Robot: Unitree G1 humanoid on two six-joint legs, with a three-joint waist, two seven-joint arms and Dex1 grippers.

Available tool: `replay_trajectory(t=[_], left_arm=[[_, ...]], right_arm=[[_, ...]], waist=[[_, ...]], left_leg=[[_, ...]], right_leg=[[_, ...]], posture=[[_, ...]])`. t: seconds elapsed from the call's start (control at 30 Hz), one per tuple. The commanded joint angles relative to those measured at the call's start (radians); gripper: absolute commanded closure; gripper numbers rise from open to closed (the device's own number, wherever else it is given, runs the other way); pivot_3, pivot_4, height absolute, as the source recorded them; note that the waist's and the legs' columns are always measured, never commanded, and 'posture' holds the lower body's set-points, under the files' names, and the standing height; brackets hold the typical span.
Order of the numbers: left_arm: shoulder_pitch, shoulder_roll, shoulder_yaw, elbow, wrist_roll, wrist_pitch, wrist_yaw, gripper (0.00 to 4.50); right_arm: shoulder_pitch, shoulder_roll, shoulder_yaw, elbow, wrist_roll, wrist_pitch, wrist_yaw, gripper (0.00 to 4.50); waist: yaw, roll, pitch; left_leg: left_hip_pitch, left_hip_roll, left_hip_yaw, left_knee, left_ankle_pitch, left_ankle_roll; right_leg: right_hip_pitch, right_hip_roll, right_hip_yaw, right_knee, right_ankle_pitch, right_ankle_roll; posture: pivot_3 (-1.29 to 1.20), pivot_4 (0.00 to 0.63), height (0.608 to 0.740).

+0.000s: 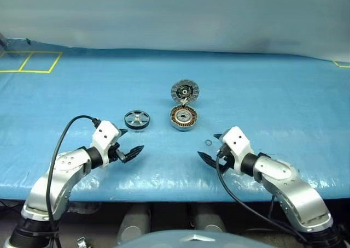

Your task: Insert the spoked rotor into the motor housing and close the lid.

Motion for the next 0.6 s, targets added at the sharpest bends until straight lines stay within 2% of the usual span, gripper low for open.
replay_trajectory(t=[0.03,0.13,0.2,0.33,0.43,0.6], left_arm=[[-0.009,-0.003,0.007,-0.011,0.001,-0.005,0.002,0.04],[-0.010,-0.005,0.004,-0.008,0.005,-0.006,0.003,0.04],[-0.010,-0.008,0.003,-0.009,0.006,-0.008,0.005,0.04],[-0.006,-0.013,0.004,-0.014,0.005,-0.011,0.009,0.04],[0.005,-0.019,0.006,-0.019,0.008,-0.018,0.017,0.04],[0.031,-0.025,0.010,-0.036,0.010,-0.023,0.030,0.04]], right_arm=[[-0.118,-0.069,0.075,-0.035,-0.011,0.039,0.096,0.00],[-0.295,-0.123,0.187,0.009,-0.048,0.045,0.198,0.00],[-0.407,-0.121,0.255,0.067,-0.084,0.028,0.244,0.00],[-0.590,-0.070,0.364,0.204,-0.154,-0.036,0.322,0.00],[-0.710,0.010,0.431,0.376,-0.211,-0.109,0.368,0.00],[-0.820,0.092,0.487,0.598,-0.293,-0.216,0.426,0.00]], waist=[[0.000,0.000,0.000],[-0.004,0.000,0.000],[-0.004,-0.001,0.000],[-0.005,-0.002,0.001],[-0.005,-0.002,0.001],[-0.007,-0.002,0.002]], left_leg=[[0.000,0.000,0.000,0.000,0.000,0.000],[0.000,0.000,0.000,0.000,0.000,0.000],[0.000,0.000,0.000,0.000,0.000,0.000],[0.000,0.000,0.000,0.000,0.000,0.000],[0.000,0.000,0.000,-0.001,0.000,0.000],[0.000,0.000,0.000,-0.001,0.000,0.000]], right_leg=[[0.000,0.000,0.000,0.000,0.000,0.000],[0.000,0.000,0.000,0.000,0.000,0.000],[0.000,0.000,0.000,0.000,0.000,0.000],[0.000,0.000,0.000,0.000,0.001,0.000],[-0.001,0.000,0.000,-0.001,0.001,0.000],[-0.001,0.000,0.000,-0.001,0.002,0.001]], posture=[[0.00,0.150,0.740],[0.00,0.150,0.740],[0.00,0.150,0.740],[0.00,0.150,0.740],[0.00,0.150,0.740],[0.00,0.150,0.740]])
